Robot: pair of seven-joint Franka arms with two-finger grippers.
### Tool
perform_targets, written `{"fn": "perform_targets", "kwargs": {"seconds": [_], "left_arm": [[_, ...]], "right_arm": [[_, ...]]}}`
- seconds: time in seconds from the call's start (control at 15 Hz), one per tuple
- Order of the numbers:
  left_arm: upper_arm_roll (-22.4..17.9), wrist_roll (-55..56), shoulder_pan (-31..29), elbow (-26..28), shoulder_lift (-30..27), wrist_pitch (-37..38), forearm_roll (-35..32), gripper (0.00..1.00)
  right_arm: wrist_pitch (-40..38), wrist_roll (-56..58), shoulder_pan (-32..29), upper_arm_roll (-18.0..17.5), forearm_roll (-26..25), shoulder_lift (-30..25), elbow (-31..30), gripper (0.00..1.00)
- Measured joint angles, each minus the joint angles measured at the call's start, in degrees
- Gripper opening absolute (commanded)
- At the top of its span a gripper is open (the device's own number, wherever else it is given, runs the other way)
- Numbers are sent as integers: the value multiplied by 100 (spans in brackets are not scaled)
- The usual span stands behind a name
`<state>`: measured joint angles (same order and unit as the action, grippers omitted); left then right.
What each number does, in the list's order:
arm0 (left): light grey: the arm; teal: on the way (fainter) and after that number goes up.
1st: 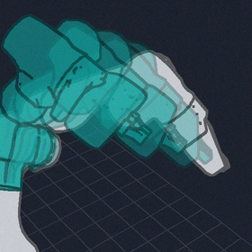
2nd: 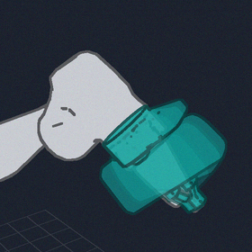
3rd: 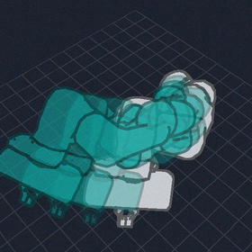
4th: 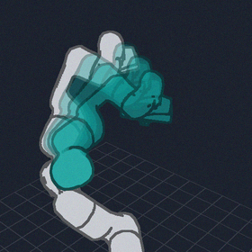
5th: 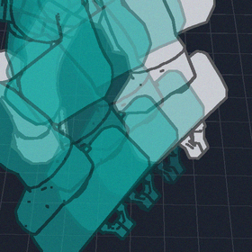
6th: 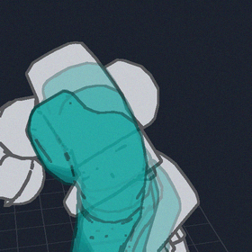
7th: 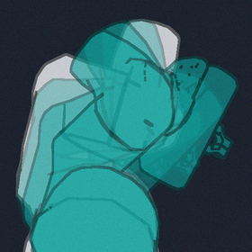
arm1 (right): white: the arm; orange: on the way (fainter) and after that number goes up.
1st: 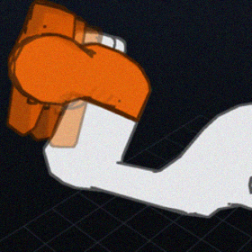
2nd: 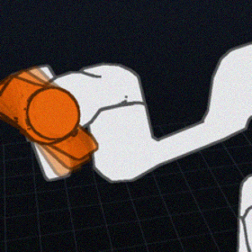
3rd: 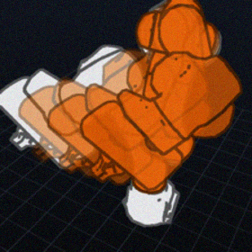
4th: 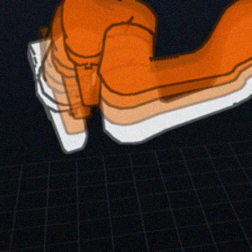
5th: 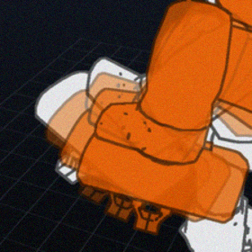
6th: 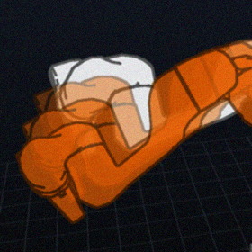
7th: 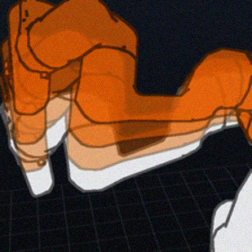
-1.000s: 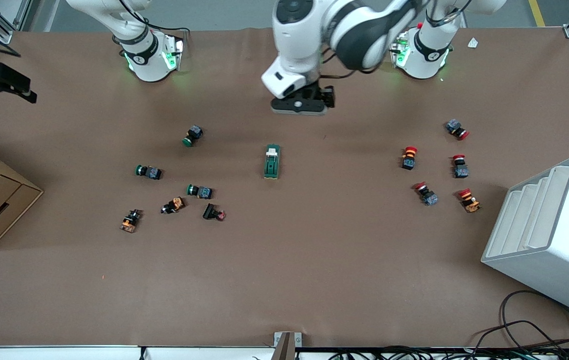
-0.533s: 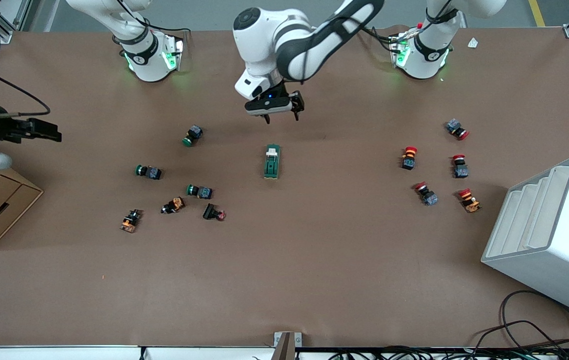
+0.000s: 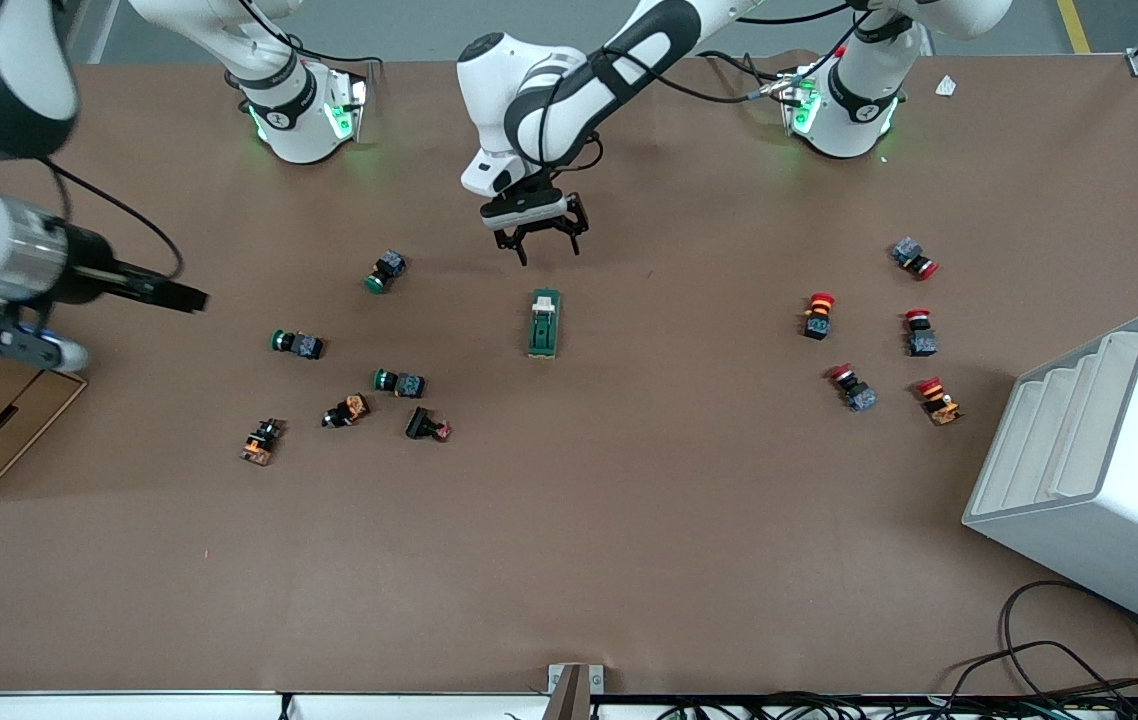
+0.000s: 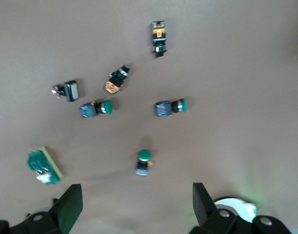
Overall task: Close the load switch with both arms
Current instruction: 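Lower the right gripper onto the green switch base while the left gripper hovers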
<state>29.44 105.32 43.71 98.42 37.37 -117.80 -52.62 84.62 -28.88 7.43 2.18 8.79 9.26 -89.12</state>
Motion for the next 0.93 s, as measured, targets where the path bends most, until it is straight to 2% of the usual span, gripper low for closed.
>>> {"fn": "perform_targets", "kwargs": {"seconds": [0.27,0.6,0.8,0.93], "left_arm": [[1,1112,117,2,293,-95,-1012,96],[-3,1706,218,170,529,-97,-2125,95],[-19,2419,216,389,613,-97,-3014,95],[-55,2679,211,546,665,-97,-3462,95]], "right_arm": [[637,-1360,692,-22,144,321,-67,100],[1608,-2738,1555,-35,287,876,-177,100],[2467,-3178,1947,-36,393,1058,-641,100],[3053,-3266,2153,-37,747,1126,-1024,100]]}}
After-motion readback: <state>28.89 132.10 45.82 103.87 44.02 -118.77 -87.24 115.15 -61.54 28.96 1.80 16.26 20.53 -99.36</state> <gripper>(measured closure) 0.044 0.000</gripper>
